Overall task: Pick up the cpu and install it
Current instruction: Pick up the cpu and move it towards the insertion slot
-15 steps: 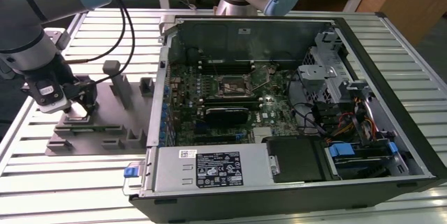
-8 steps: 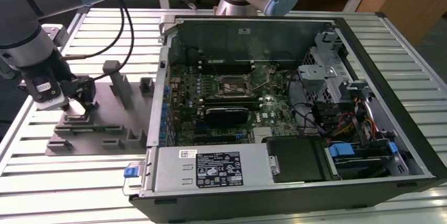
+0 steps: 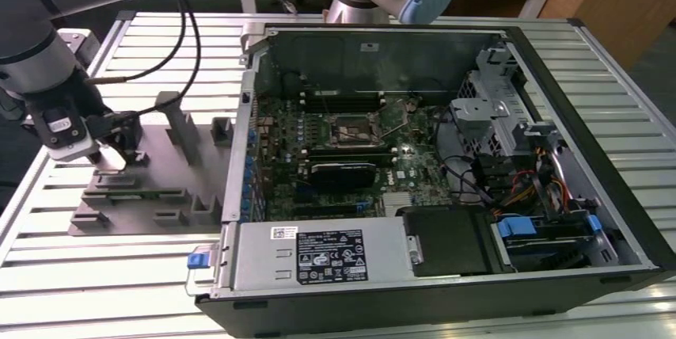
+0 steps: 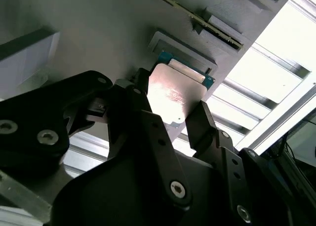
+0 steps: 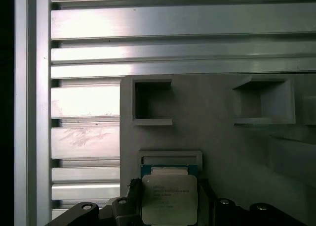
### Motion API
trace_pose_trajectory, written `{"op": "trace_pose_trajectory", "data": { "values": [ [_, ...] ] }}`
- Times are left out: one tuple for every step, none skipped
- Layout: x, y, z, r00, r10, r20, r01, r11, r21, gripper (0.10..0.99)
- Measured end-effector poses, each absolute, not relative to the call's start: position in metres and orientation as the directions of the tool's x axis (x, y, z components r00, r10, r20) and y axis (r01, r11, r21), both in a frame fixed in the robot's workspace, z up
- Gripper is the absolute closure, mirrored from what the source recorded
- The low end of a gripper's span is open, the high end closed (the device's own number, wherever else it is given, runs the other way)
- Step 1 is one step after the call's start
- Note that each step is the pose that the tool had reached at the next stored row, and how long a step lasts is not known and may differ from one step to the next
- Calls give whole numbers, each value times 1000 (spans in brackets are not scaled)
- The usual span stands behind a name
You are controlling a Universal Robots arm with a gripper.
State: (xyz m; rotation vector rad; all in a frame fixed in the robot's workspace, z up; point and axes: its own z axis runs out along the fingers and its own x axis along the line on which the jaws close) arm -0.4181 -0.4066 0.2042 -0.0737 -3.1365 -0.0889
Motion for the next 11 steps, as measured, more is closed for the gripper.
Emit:
{"op": "trace_pose_trajectory", "data": {
  "values": [
    [-418, -407, 206, -999, 47, 4, 47, 997, 57, 545],
    [-418, -407, 208, -999, 47, 4, 47, 997, 57, 545],
    [-418, -407, 209, -999, 47, 4, 47, 997, 57, 545],
    [-418, -407, 211, -999, 47, 4, 47, 997, 57, 545],
    [-418, -407, 213, -999, 47, 4, 47, 997, 57, 545],
    [-418, -407, 215, -999, 47, 4, 47, 997, 57, 545],
    [-418, -407, 217, -999, 47, 4, 47, 997, 57, 545],
    [-418, -407, 219, -999, 47, 4, 47, 997, 57, 545],
    [-418, -407, 221, -999, 47, 4, 47, 997, 57, 545],
    [-418, -407, 223, -999, 47, 4, 47, 997, 57, 545],
    [-418, -407, 224, -999, 47, 4, 47, 997, 57, 545]
  ]
}}
